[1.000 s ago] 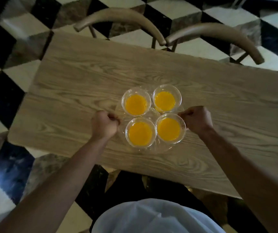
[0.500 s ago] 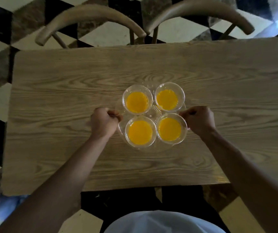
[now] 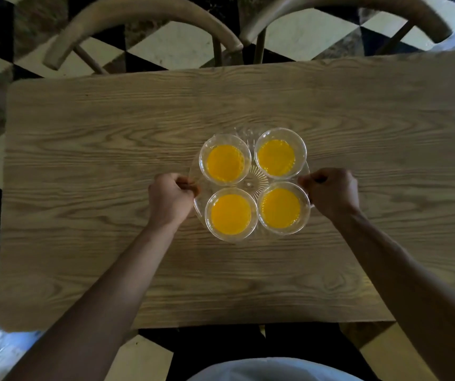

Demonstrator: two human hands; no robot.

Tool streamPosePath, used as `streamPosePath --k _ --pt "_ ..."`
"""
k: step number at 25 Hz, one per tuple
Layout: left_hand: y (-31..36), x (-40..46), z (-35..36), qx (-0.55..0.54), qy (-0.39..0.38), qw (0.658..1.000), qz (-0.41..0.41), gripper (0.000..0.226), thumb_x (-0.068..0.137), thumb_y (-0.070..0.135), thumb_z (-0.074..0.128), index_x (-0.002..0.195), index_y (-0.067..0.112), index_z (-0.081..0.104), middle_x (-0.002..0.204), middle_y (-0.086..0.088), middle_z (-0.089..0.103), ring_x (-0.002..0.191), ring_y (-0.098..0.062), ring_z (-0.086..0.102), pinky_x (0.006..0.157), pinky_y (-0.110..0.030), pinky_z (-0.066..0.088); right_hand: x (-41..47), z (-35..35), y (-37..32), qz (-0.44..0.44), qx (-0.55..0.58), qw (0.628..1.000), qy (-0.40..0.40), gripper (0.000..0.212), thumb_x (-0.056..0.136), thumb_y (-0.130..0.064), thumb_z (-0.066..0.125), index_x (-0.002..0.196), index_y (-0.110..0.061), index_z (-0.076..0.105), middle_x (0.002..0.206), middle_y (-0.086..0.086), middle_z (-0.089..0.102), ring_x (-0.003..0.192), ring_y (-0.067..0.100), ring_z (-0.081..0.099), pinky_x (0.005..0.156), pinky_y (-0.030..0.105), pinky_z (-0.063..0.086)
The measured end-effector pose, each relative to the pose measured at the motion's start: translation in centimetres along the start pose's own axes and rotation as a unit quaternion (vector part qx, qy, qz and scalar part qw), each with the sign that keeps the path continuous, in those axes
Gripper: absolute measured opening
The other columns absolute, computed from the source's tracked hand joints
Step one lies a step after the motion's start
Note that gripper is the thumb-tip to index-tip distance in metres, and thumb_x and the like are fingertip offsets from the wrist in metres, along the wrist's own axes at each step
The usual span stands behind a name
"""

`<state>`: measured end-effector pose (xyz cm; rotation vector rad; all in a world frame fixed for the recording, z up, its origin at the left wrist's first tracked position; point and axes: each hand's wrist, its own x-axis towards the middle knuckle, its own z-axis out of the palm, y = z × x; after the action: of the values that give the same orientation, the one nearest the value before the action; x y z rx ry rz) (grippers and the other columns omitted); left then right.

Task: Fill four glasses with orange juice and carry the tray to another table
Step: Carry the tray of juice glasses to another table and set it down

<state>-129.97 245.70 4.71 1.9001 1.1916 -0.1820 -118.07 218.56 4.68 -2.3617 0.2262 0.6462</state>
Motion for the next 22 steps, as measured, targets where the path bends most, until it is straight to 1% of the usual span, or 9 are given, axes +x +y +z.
streamPosePath --k 2,3,5,7,8,10,14,19,22 --pt "0.1 0.2 0.3 -0.001 -0.002 1.0 0.003 0.019 0.084 0.005 0.082 0.086 0.021 0.073 0.08 0.0 0.076 0.062 -0.012 0.069 0.053 -0.023 0.057 0.5 0.1 0.1 0.0 -0.001 1.0 0.006 0.019 0.089 -0.027 0.078 0.077 -0.012 0.08 0.061 0.0 0.073 0.053 0.004 0.07 0.053 0.017 0.048" --pt "0.1 0.5 0.5 -0.002 0.0 1.0 0.004 0.019 0.084 0.004 0.082 0.085 0.021 0.073 0.077 0.001 0.075 0.06 -0.012 0.068 0.049 -0.021 0.055 0.7 0.1 0.1 0.0 -0.002 1.0 0.007 0.019 0.089 -0.027 0.078 0.076 -0.013 0.079 0.061 -0.001 0.073 0.051 0.002 0.069 0.052 0.016 0.047" --pt "0.1 0.8 0.8 0.006 0.002 1.0 0.006 0.017 0.083 0.005 0.082 0.086 0.02 0.074 0.076 0.002 0.075 0.066 -0.016 0.072 0.059 -0.025 0.061 0.9 0.2 0.3 0.002 0.001 1.0 0.005 0.018 0.089 -0.026 0.078 0.077 -0.013 0.079 0.061 -0.003 0.072 0.046 0.0 0.067 0.05 0.016 0.046" --pt "0.0 1.2 1.0 0.012 -0.002 1.0 0.006 0.02 0.083 0.005 0.083 0.082 0.023 0.073 0.079 -0.001 0.077 0.076 -0.024 0.076 0.074 -0.038 0.065 1.2 0.5 0.5 0.002 0.002 1.0 0.005 0.017 0.089 -0.024 0.078 0.077 -0.013 0.079 0.06 -0.003 0.072 0.047 0.002 0.068 0.049 0.015 0.049" --pt "0.0 1.4 1.1 0.015 -0.003 1.0 0.003 0.024 0.083 0.005 0.083 0.08 0.026 0.071 0.08 0.0 0.077 0.079 -0.025 0.077 0.078 -0.042 0.065 1.2 0.5 0.5 0.0 0.001 1.0 0.005 0.017 0.09 -0.024 0.078 0.077 -0.012 0.079 0.06 -0.003 0.072 0.047 0.003 0.068 0.048 0.014 0.05" --pt "-0.2 1.7 1.1 0.016 -0.003 1.0 0.004 0.024 0.083 0.005 0.083 0.08 0.026 0.071 0.082 0.0 0.077 0.08 -0.025 0.077 0.081 -0.045 0.065 1.2 0.7 0.6 -0.003 0.008 1.0 0.002 0.017 0.09 -0.023 0.078 0.078 -0.011 0.079 0.061 -0.002 0.073 0.046 0.003 0.068 0.045 0.01 0.05" --pt "-0.5 2.3 1.2 0.006 0.001 1.0 0.003 0.015 0.082 0.006 0.084 0.093 0.015 0.079 0.086 -0.003 0.079 0.08 -0.022 0.077 0.084 -0.045 0.065 1.0 0.9 0.5 -0.003 0.012 1.0 0.004 0.015 0.091 -0.018 0.077 0.078 -0.012 0.078 0.061 -0.005 0.071 0.041 -0.004 0.063 0.041 0.005 0.044" --pt "-0.7 2.4 1.3 0.004 -0.012 1.0 0.001 0.019 0.082 0.007 0.085 0.098 0.012 0.079 0.089 -0.003 0.078 0.083 -0.02 0.077 0.086 -0.043 0.065 0.8 1.2 0.6 0.001 0.022 1.0 0.007 0.017 0.09 -0.02 0.078 0.074 -0.026 0.075 0.064 -0.007 0.072 0.043 -0.004 0.065 0.043 0.006 0.048" --pt "-0.8 2.5 1.5 0.012 -0.01 1.0 0.003 0.019 0.081 0.007 0.086 0.099 0.011 0.08 0.089 -0.004 0.079 0.083 -0.02 0.077 0.086 -0.042 0.065 0.7 1.2 0.9 0.0 0.021 1.0 0.007 0.008 0.091 -0.02 0.077 0.083 -0.02 0.08 0.064 -0.009 0.071 0.042 -0.005 0.064 0.042 0.005 0.045"
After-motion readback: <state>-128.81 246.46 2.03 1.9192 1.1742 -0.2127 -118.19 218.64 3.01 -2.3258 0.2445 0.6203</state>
